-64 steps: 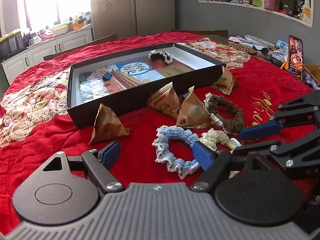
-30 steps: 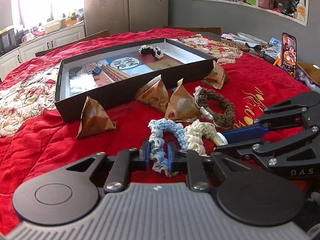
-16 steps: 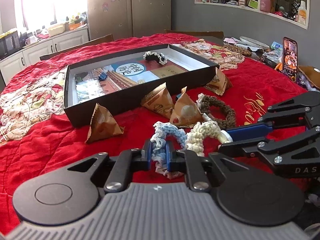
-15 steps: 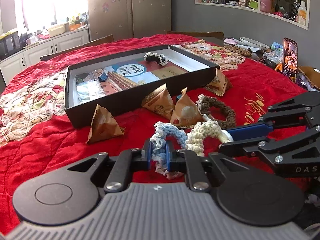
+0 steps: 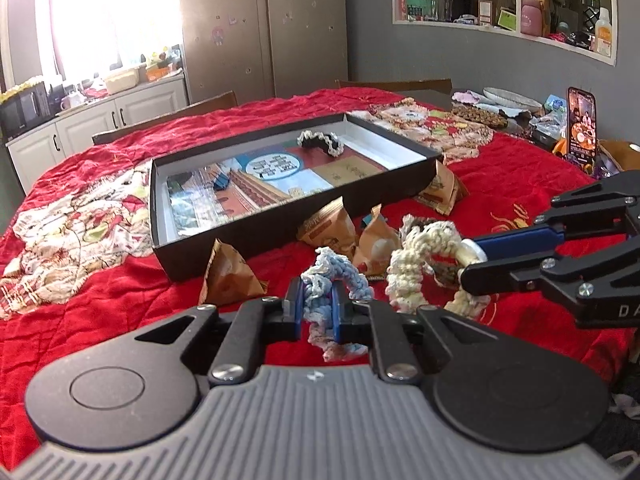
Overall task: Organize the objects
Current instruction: 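Carry the blue-and-white scrunchie in the left gripper while right gripper carries the cream scrunchie to the box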
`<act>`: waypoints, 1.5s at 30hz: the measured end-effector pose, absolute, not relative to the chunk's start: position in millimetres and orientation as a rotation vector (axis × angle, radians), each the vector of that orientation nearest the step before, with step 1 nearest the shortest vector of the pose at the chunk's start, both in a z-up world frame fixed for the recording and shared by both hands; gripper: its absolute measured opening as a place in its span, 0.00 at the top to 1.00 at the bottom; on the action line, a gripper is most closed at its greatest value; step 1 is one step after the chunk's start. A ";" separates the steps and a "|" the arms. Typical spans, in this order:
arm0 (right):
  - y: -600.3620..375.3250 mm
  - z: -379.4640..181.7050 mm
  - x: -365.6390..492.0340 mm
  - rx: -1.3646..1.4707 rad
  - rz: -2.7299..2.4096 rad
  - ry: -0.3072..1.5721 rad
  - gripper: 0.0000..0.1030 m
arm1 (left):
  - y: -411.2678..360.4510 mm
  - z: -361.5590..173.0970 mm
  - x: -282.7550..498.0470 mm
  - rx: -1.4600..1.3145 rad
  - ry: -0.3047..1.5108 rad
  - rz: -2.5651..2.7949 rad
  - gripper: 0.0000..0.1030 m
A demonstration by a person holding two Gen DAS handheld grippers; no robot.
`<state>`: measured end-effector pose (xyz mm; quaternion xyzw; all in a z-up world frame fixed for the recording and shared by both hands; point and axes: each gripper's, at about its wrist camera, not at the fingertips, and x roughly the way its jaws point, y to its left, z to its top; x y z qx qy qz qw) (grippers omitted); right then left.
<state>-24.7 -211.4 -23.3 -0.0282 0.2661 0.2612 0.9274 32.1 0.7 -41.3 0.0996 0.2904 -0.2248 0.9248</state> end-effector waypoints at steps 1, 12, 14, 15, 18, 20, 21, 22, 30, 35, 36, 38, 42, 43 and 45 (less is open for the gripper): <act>-212.8 -20.8 -25.3 -0.056 0.533 0.538 0.82 | 1.2 -39.5 32.1 0.203 0.591 -0.459 0.84; -224.5 12.4 -15.4 -0.074 0.487 0.434 0.82 | 5.9 -17.9 39.1 0.209 0.525 -0.427 0.84; -225.4 18.1 -11.2 -0.083 0.476 0.413 0.82 | 7.7 -12.6 42.8 0.207 0.511 -0.419 0.84; -225.5 20.9 -8.5 -0.088 0.469 0.403 0.82 | 8.7 -10.4 45.4 0.203 0.508 -0.416 0.84; -224.4 27.9 0.9 -0.090 0.457 0.384 0.82 | 11.3 -4.2 55.0 0.183 0.505 -0.407 0.84; -222.5 32.9 9.6 -0.086 0.453 0.376 0.82 | 11.5 -0.1 61.1 0.179 0.493 -0.398 0.84; -221.3 34.8 15.0 -0.079 0.452 0.375 0.82 | 10.9 1.9 64.3 0.179 0.483 -0.390 0.84; -219.9 37.2 21.8 -0.067 0.454 0.375 0.82 | 10.5 3.5 67.5 0.181 0.475 -0.385 0.84; -206.8 45.8 75.7 -0.058 0.417 0.380 0.82 | -0.2 15.4 105.5 0.176 0.439 -0.342 0.84; -201.0 43.1 114.3 -0.056 0.379 0.401 0.82 | -6.8 14.8 136.5 0.166 0.454 -0.306 0.84; -200.6 42.3 122.3 -0.056 0.370 0.407 0.82 | -8.1 13.8 142.9 0.164 0.460 -0.299 0.84; -200.4 40.0 137.0 -0.050 0.355 0.418 0.82 | -10.1 11.4 156.3 0.151 0.475 -0.294 0.84; -201.5 35.8 163.9 -0.032 0.323 0.434 0.81 | -13.9 5.9 180.7 0.124 0.503 -0.277 0.84; -202.2 34.3 169.8 -0.025 0.319 0.440 0.81 | -14.6 4.4 186.4 0.119 0.509 -0.272 0.84; -203.0 31.2 182.3 -0.008 0.309 0.452 0.81 | -14.8 0.6 197.2 0.105 0.523 -0.261 0.84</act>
